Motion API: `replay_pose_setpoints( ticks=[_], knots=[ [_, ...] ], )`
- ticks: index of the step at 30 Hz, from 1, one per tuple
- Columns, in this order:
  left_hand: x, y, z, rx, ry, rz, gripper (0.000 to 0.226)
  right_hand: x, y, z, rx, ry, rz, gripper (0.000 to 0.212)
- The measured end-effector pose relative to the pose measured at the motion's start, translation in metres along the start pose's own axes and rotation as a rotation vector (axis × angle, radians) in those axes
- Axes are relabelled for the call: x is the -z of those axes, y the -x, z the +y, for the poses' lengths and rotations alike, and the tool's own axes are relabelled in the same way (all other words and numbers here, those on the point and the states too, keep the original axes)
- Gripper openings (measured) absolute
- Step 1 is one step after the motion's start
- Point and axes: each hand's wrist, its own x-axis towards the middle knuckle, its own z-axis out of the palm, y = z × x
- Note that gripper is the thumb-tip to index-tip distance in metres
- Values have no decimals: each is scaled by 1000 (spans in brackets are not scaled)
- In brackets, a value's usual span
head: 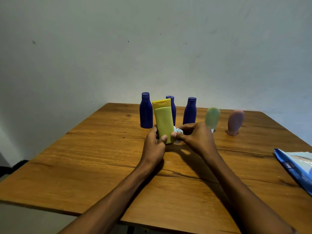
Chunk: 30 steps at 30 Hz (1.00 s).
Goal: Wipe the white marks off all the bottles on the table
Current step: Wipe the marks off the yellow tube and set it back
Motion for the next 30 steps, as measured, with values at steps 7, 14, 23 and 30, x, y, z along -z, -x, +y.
replay_pose_setpoints(
  ticks=[7, 14, 23, 30],
  knots=[
    [-1, -3, -1, 102, 150, 26, 32, -7, 1, 2, -46, 9, -92, 27],
    [2, -7, 2, 245, 352, -40, 60, -10, 5, -5, -14, -89, -169, 26],
    [2, -11, 2, 193, 398, 7, 41, -15, 10, -15, 43, -161, -201, 28],
    [5, -11, 3, 242, 643, -90, 55, -17, 8, -7, 53, -119, -140, 30]
  ],
)
